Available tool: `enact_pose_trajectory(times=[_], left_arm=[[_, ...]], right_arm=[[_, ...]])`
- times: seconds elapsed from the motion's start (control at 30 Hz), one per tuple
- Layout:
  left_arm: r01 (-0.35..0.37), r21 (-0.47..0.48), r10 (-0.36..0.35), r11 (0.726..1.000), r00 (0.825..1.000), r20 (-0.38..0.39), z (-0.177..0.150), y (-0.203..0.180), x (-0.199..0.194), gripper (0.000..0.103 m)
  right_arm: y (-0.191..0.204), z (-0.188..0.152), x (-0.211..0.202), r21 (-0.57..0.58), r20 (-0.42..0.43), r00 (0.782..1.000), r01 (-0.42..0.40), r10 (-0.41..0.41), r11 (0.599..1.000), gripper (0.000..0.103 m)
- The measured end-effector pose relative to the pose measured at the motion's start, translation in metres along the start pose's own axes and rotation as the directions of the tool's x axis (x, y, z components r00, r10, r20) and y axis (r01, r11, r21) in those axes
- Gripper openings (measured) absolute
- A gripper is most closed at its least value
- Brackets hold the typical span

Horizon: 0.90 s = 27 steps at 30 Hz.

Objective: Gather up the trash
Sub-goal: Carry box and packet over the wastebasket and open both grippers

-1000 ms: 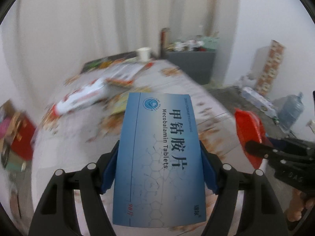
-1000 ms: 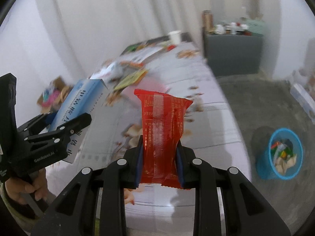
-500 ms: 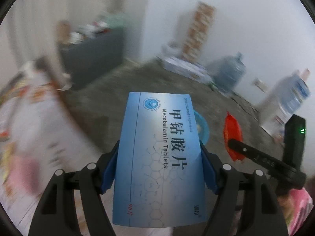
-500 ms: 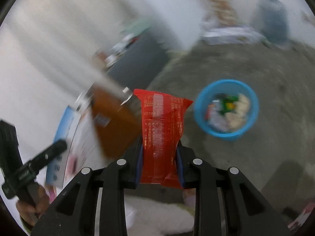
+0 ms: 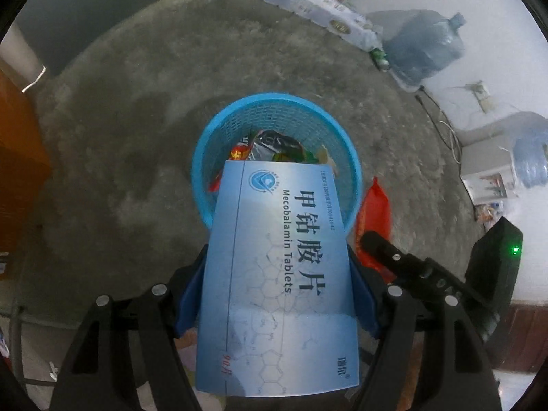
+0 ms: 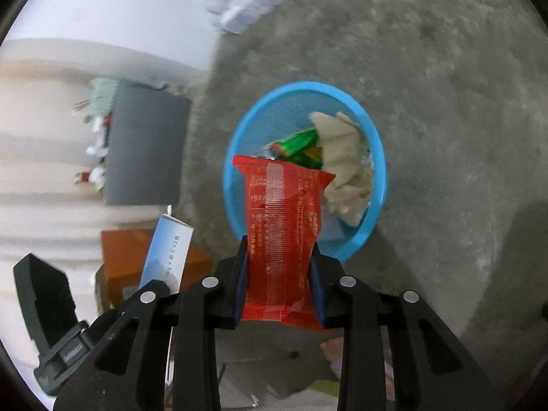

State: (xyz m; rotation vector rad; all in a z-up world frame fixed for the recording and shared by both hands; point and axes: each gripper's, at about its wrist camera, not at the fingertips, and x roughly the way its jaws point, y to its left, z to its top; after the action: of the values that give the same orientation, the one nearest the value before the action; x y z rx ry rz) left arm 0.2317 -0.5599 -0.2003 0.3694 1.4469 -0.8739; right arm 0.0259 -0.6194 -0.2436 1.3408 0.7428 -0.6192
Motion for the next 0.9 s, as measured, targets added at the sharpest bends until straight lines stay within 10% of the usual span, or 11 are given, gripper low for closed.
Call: enact_pose_trajectory(times=[0.23, 0.43, 0.9], left_arm=[[0.061, -0.051, -0.058, 0.997, 0.996, 0.064, 0.032, -0.001, 0.033, 0.086], [0.114, -0.054, -0.112, 0.992, 0.993, 0.048, 0.029, 0.0, 0.024, 0.088], [0.114, 0.017, -0.115, 0.993, 0.972, 0.203, -0.022, 0.02, -0.123, 0.088]], right_arm=[[-0.013, 0.04, 0.057, 0.056, -0.004, 0.999, 0.035, -0.035, 0.998, 0.062], [-0.028, 0.037, 0.051, 0.087, 0.016, 0.999, 0.039, -0.04, 0.995, 0.069], [-0.009, 0.005, -0.039, 0.012, 0.151, 0.988, -0.041, 0.038, 0.999, 0.072]])
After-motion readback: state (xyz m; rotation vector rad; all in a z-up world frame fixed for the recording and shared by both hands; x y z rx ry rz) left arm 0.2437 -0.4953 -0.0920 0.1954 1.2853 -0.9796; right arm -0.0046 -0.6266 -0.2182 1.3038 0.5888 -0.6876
